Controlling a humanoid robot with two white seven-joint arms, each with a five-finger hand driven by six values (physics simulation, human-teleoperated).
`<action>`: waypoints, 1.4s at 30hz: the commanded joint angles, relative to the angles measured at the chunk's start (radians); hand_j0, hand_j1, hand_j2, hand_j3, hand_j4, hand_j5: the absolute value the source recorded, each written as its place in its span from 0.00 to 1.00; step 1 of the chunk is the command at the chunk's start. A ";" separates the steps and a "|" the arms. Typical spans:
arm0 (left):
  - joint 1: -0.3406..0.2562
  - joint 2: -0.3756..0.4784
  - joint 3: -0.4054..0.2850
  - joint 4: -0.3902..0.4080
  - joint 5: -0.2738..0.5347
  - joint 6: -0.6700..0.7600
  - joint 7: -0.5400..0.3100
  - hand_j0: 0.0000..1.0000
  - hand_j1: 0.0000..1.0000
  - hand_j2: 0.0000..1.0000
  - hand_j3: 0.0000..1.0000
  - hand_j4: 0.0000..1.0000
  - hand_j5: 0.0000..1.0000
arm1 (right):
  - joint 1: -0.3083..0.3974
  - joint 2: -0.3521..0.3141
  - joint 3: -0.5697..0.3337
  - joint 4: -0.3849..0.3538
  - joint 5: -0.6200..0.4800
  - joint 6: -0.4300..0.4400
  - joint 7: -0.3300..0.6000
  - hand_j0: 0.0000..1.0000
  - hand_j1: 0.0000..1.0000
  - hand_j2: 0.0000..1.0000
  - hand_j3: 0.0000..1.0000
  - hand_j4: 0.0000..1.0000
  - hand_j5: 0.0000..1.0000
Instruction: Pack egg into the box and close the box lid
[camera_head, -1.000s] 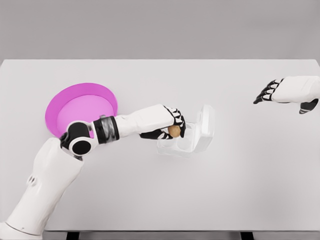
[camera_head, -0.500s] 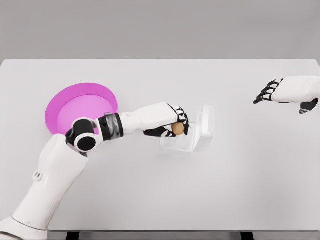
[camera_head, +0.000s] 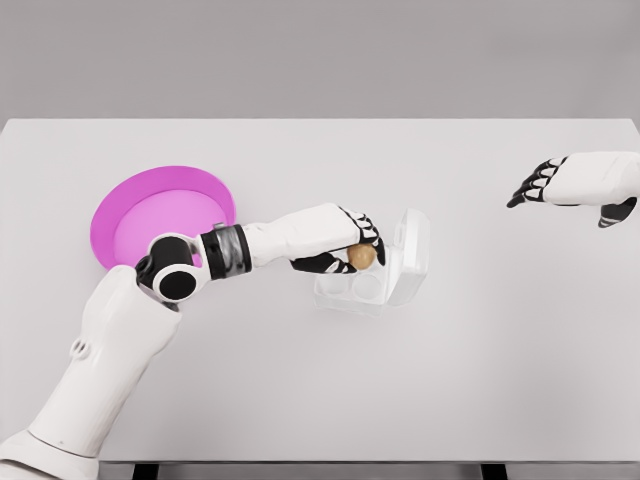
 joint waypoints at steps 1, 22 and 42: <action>0.000 0.000 0.003 0.001 0.008 0.003 0.001 0.61 0.61 0.61 0.61 0.61 0.61 | 0.002 -0.001 -0.001 0.001 -0.002 0.002 -0.001 1.00 1.00 1.00 1.00 1.00 1.00; 0.000 0.000 0.005 0.001 0.009 0.003 0.001 0.68 0.68 0.68 0.68 0.68 0.68 | 0.002 -0.002 -0.001 0.001 -0.002 0.002 -0.001 1.00 1.00 1.00 1.00 1.00 1.00; 0.006 0.053 0.085 -0.091 0.046 0.003 0.001 0.95 0.95 0.95 0.95 0.95 0.95 | 0.008 -0.001 0.001 -0.045 0.002 0.002 0.009 1.00 1.00 1.00 1.00 1.00 1.00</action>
